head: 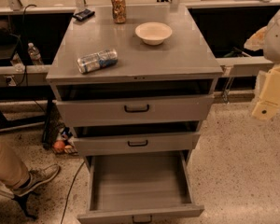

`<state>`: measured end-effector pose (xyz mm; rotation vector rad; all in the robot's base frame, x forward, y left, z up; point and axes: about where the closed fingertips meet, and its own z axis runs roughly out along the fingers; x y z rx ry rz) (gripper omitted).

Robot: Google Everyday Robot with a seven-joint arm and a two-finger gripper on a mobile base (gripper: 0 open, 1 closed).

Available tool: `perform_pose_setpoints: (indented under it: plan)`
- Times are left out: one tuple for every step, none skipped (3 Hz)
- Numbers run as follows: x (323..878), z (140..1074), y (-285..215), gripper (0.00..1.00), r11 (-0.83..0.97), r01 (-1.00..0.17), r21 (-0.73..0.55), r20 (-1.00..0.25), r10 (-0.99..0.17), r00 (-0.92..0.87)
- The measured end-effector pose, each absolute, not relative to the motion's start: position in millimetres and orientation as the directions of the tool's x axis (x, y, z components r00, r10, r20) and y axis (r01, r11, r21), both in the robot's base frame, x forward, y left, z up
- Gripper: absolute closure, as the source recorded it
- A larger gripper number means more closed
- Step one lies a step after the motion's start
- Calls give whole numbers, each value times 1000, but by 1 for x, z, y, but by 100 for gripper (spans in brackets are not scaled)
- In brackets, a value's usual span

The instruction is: Place redbull can into bottom drawer

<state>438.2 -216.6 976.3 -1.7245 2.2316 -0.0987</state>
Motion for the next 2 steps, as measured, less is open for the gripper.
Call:
perform_pose_setpoints:
  plan:
    - [438,976,-217,0,270,-931,-246,-207,-953,-221]
    - [444,977,-212,0,260,-931,-254,-219,-954,-207]
